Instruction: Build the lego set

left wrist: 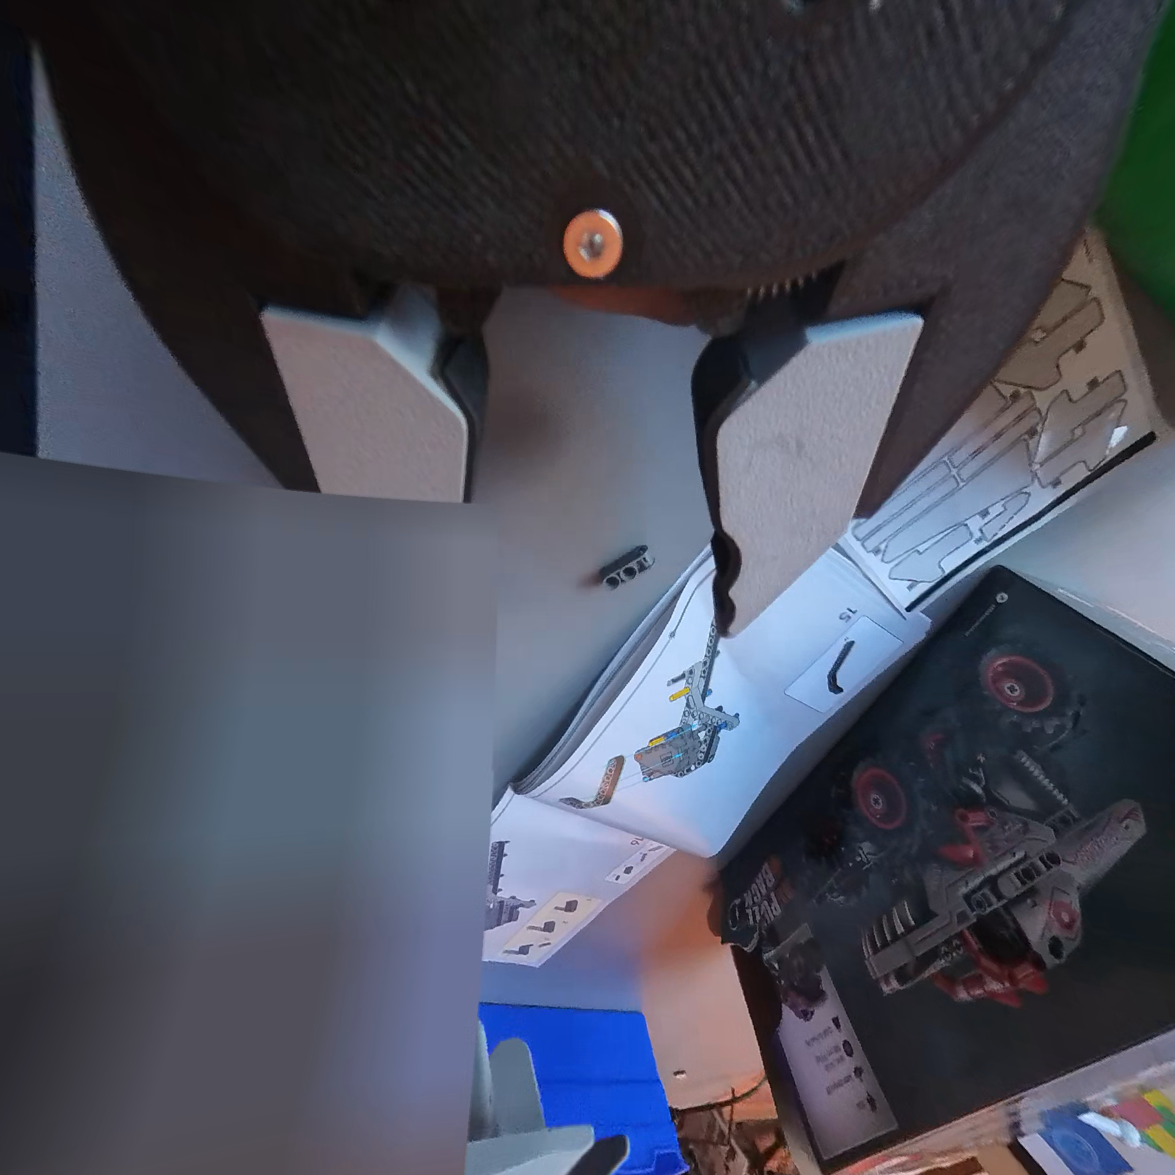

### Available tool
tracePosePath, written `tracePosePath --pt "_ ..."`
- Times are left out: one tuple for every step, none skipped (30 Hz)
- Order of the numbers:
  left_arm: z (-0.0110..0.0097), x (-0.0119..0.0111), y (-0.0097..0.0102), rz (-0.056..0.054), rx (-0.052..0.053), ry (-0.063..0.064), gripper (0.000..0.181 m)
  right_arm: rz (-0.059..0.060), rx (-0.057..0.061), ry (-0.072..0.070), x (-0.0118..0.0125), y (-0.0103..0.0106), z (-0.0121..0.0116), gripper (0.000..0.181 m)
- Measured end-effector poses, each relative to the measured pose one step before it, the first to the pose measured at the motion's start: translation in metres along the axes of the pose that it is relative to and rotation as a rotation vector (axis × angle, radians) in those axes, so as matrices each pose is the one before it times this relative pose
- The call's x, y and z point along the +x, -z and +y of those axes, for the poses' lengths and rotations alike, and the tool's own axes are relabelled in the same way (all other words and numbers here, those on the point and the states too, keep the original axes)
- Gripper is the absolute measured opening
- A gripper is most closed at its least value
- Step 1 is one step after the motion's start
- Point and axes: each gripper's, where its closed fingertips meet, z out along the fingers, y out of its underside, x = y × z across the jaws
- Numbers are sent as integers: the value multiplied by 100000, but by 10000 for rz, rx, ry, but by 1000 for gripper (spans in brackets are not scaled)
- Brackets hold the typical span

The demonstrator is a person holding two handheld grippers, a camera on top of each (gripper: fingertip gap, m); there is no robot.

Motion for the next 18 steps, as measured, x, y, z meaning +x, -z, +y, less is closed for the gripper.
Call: tracePosePath --pt "-85 -11 -60 -102 28 -102 78 87 100 -16 110 184 -237 27" --pt "-72 23 -47 -61 14 -81 77 174 50 -9 275 149 -178 27" --pt "-50 272 -81 116 -29 -160 75 301 -48 41 507 115 -28 26" --pt "16 383 -76 208 -146 -284 74 432 -116 80 728 86 99 26" --pt "-308 -209 -14 -172 12 -146 74 281 -163 165 538 114 193 29" --pt "-734 -446 74 -299 301 101 72 283 -149 134 511 85 205 30" --pt "-773 -170 47 -50 291 310 67 243 -87 96 422 104 101 29" --pt "-674 -166 -36 36 184 540 65 150 51 67 247 131 -61 28" --pt "-515 -118 -118 110 93 591 63 98 55 24 165 98 -25 28" --pt "-318 -35 -129 189 -14 423 62 90 -15 -53 157 24 85 28" --pt "-180 -184 -86 93 -83 242 62 32 -49 -69 72 -11 152 28" --pt "-78 -325 -9 -25 -92 166 62 -10 -42 -50 11 -22 161 28" --pt "2 -249 74 13 -64 141 62 19 -54 -43 68 -40 187 28" --pt "150 -175 108 59 -76 164 61 60 -80 -16 138 -40 193 28" --pt "359 -115 57 83 -104 187 59 98 -115 21 182 -65 207 27" --pt "561 -20 -41 141 -104 185 59 141 -157 56 228 -94 250 26" --pt "729 108 -120 221 -88 225 57 174 -195 93 248 -120 305 25" --pt "908 193 -138 266 -215 281 54 150 -194 119 161 -121 305 24"
